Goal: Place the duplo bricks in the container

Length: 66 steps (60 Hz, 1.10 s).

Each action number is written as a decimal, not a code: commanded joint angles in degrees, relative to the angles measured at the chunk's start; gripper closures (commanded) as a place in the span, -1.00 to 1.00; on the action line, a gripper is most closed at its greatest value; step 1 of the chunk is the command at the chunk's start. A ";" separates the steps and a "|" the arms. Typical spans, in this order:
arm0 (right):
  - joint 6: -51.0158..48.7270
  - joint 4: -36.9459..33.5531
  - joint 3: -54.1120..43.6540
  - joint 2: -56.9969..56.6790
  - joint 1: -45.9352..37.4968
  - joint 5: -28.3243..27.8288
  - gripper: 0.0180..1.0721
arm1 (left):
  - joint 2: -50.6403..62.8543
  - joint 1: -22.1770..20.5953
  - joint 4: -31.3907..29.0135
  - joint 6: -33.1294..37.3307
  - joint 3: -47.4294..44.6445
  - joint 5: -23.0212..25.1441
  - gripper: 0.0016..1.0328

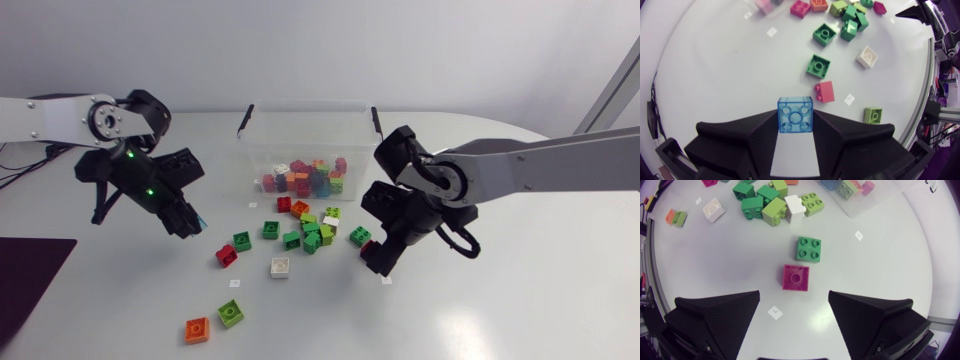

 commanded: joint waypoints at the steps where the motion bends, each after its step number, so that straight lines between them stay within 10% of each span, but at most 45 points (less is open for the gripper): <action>1: -2.64 -1.96 3.58 3.33 -0.91 0.16 -0.84 | -3.98 0.57 -0.90 -1.11 1.10 2.95 0.34; 32: -4.93 -7.58 11.58 12.56 -0.91 -0.28 -0.60 | -14.26 2.68 10.88 -9.38 2.33 18.33 0.28; 66: -2.73 -2.66 6.92 13.35 0.41 -0.63 0.48 | -8.99 -0.75 23.89 -19.57 6.02 19.65 0.28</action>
